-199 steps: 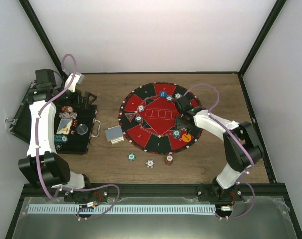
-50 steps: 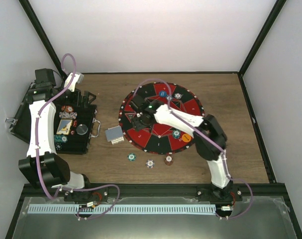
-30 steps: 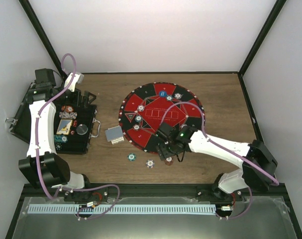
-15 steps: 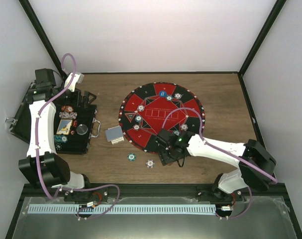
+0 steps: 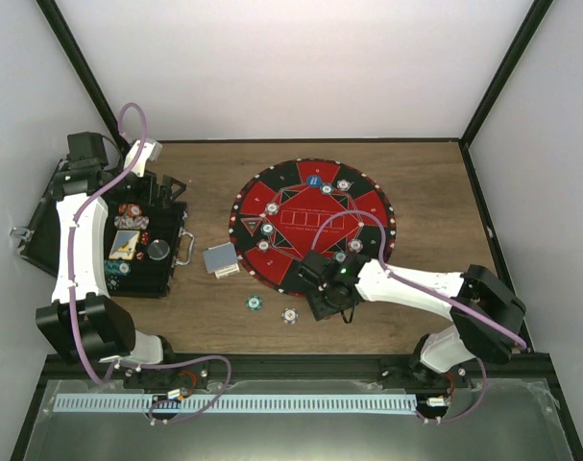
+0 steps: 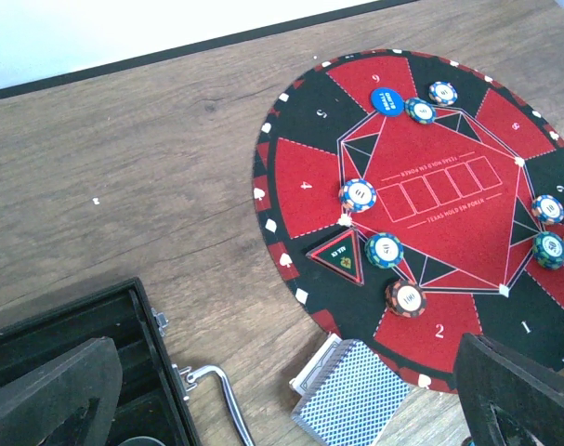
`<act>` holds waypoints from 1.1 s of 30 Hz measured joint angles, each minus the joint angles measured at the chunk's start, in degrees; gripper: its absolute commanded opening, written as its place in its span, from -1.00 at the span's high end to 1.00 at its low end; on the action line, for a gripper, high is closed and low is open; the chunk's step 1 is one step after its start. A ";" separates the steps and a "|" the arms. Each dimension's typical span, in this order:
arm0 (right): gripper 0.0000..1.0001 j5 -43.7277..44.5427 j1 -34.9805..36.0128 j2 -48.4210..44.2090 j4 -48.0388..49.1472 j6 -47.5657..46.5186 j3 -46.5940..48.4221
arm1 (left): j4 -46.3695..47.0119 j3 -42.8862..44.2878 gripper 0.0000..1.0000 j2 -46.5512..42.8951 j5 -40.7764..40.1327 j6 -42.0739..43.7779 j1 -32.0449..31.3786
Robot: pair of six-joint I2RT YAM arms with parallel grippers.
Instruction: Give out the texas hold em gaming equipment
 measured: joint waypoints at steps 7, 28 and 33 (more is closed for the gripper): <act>-0.20 -0.02 0.00 0.52 1.05 -0.15 -0.09 | 0.00 0.35 -1.00 0.00 -0.02 0.02 0.00; 0.33 0.09 0.04 1.03 2.36 -0.17 -1.11 | 0.00 0.39 -1.00 0.00 -0.63 0.15 0.00; 0.36 0.20 0.04 0.98 2.16 -0.15 -1.09 | -0.02 0.39 -1.00 0.00 -0.66 0.20 0.00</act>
